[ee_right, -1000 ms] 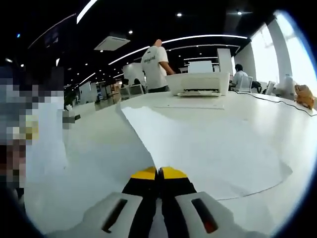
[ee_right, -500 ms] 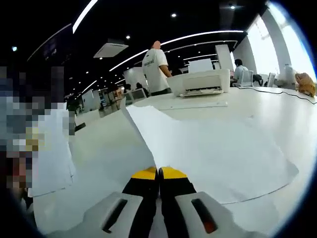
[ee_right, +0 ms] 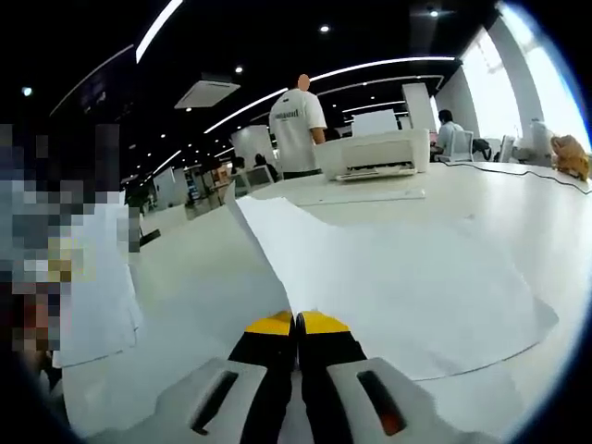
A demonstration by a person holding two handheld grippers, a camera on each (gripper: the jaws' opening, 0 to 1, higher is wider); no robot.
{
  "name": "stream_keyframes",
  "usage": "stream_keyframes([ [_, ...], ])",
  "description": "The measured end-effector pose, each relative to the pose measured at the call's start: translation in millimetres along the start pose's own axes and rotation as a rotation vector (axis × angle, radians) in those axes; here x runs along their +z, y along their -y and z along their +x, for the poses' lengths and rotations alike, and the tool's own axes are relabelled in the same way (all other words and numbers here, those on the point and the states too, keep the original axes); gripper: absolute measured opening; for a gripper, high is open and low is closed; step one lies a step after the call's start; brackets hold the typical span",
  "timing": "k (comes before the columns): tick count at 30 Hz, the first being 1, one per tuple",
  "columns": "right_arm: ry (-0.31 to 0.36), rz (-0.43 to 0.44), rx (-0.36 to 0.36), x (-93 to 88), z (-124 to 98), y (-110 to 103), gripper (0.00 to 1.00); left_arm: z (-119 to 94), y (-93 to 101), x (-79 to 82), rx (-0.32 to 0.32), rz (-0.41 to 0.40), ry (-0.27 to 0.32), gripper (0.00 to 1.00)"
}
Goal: Organize the stack of printing papers by aligning and flattening the scattered papers on the table
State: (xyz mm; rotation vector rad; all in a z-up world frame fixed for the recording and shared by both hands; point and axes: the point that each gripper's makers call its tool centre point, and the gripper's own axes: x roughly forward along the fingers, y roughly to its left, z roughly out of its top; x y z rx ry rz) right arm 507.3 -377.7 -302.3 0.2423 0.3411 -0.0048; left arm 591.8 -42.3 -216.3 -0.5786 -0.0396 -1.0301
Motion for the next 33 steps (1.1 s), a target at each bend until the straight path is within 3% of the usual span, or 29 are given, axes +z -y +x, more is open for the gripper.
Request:
stream_keyframes([
  [23, 0.006, 0.026, 0.022, -1.2, -7, -9, 0.00, 0, -1.4, 0.2, -0.003, -0.010, -0.002, 0.09],
  [33, 0.065, 0.071, 0.070, 14.0, -10, -15, 0.00, 1, -0.3, -2.1, -0.003, -0.005, -0.015, 0.10],
])
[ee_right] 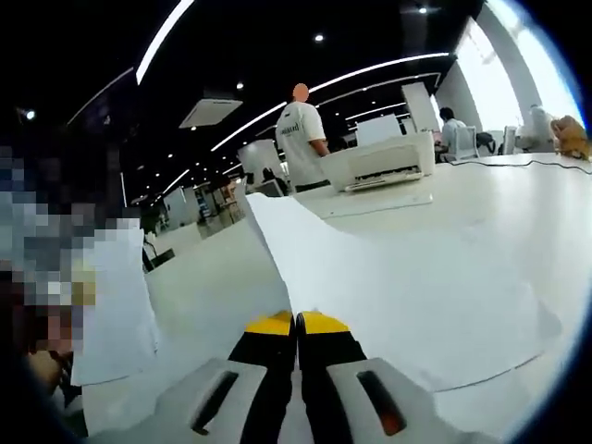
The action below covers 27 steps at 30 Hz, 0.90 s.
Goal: Organize the stack of printing papers by aligning and flattening the scattered papers on the table
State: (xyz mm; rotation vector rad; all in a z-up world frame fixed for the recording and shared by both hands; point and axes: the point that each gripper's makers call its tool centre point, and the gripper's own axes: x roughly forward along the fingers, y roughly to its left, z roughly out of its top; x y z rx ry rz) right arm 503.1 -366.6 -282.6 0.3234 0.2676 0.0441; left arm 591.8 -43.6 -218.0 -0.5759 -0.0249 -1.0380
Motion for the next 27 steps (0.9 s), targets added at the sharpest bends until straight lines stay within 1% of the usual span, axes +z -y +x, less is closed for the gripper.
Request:
stream_keyframes([
  [1, 0.013, -0.015, 0.019, 3.9, 0, -4, 0.00, 0, 0.2, -0.3, 0.000, 0.001, -0.001, 0.10],
  [4, 0.075, -0.085, 0.031, 19.5, -4, -11, 0.00, 0, 0.8, -0.9, 0.001, 0.004, -0.004, 0.10],
  [10, 0.085, -0.189, 0.023, 35.9, -8, -25, 0.00, 1, 2.6, -2.1, 0.000, 0.012, -0.010, 0.10],
  [13, 0.102, -0.213, 0.034, 46.7, -12, -36, 0.00, 0, 2.5, -1.6, -0.001, 0.010, -0.008, 0.10],
  [21, 0.162, -0.244, 0.083, 77.7, -23, -61, 0.00, 0, 2.8, -1.6, -0.004, 0.008, -0.008, 0.10],
  [23, 0.190, -0.257, 0.108, 88.5, -28, -73, 0.00, 0, 2.7, -1.6, -0.004, 0.006, -0.008, 0.10],
  [24, 0.200, -0.263, 0.117, 93.5, -27, -74, 0.00, 0, 2.7, -1.6, -0.004, 0.005, -0.008, 0.10],
  [27, 0.216, -0.285, 0.140, 101.5, -35, -93, 0.00, 0, 2.4, -1.8, -0.004, 0.005, -0.009, 0.10],
])
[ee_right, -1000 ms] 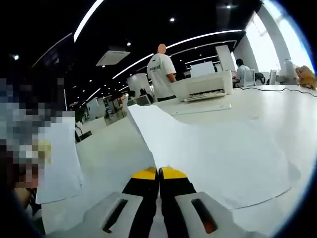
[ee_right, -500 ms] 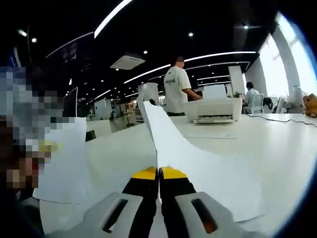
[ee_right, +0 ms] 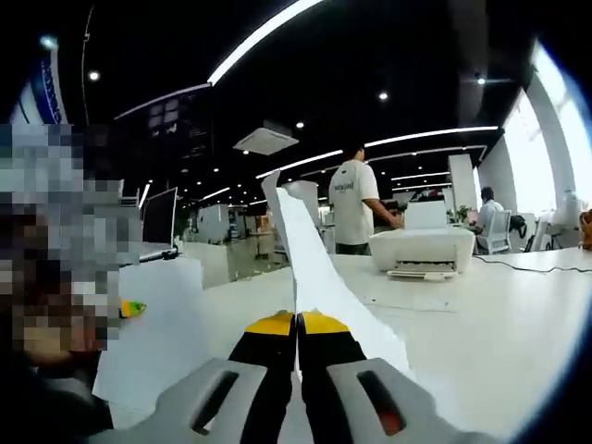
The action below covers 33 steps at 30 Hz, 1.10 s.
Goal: Organize the stack of printing papers by aligning and flattening the scattered papers on the table
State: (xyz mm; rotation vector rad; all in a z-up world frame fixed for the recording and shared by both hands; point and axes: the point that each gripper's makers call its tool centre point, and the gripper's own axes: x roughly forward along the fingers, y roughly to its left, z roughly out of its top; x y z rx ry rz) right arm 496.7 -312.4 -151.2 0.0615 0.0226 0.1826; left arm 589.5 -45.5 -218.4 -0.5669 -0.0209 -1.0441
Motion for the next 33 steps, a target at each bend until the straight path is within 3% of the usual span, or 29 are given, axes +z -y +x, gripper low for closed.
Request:
stream_keyframes([
  [13, 0.081, -0.058, 0.109, 52.4, -10, -46, 0.00, 0, -0.9, -0.3, -0.001, -0.002, -0.001, 0.10],
  [33, 0.154, -0.140, 0.221, 102.7, -43, -104, 0.00, 0, -0.2, -0.3, -0.001, -0.004, -0.002, 0.10],
])
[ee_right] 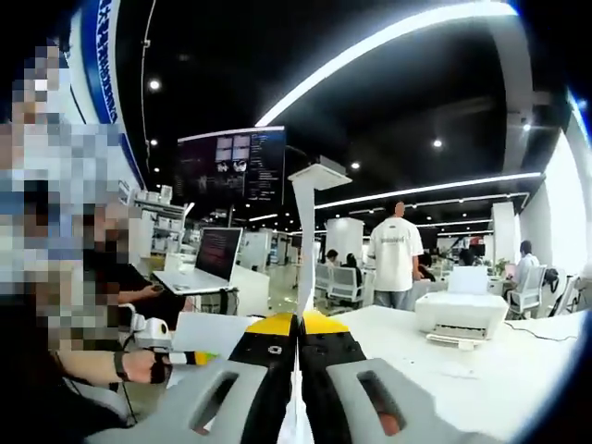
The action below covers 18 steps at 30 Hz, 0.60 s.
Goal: Organize the stack of printing papers by aligning and flattening the scattered papers on the table
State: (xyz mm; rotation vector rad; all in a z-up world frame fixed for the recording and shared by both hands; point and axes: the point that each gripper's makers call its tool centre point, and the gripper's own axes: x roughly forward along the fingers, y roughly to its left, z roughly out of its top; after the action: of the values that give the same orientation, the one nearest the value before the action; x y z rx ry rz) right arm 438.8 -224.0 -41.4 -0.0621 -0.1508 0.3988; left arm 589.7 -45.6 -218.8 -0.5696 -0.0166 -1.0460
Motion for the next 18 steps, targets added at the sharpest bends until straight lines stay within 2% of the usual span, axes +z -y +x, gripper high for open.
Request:
stream_keyframes([
  [5, 0.037, 0.051, 0.078, 16.4, -4, -20, 0.00, 0, 0.0, 0.3, 0.000, -0.001, 0.001, 0.10],
  [7, 0.022, 0.086, 0.097, 17.5, -6, -23, 0.00, 0, -0.1, 0.4, 0.000, -0.001, 0.001, 0.10],
  [14, 0.002, 0.089, 0.142, 21.8, -11, -38, 0.00, 0, -0.4, 0.7, 0.000, -0.001, 0.001, 0.10],
  [18, 0.004, 0.139, 0.205, 24.6, -13, -50, 0.00, 0, -0.5, 0.6, 0.000, -0.001, 0.001, 0.10],
])
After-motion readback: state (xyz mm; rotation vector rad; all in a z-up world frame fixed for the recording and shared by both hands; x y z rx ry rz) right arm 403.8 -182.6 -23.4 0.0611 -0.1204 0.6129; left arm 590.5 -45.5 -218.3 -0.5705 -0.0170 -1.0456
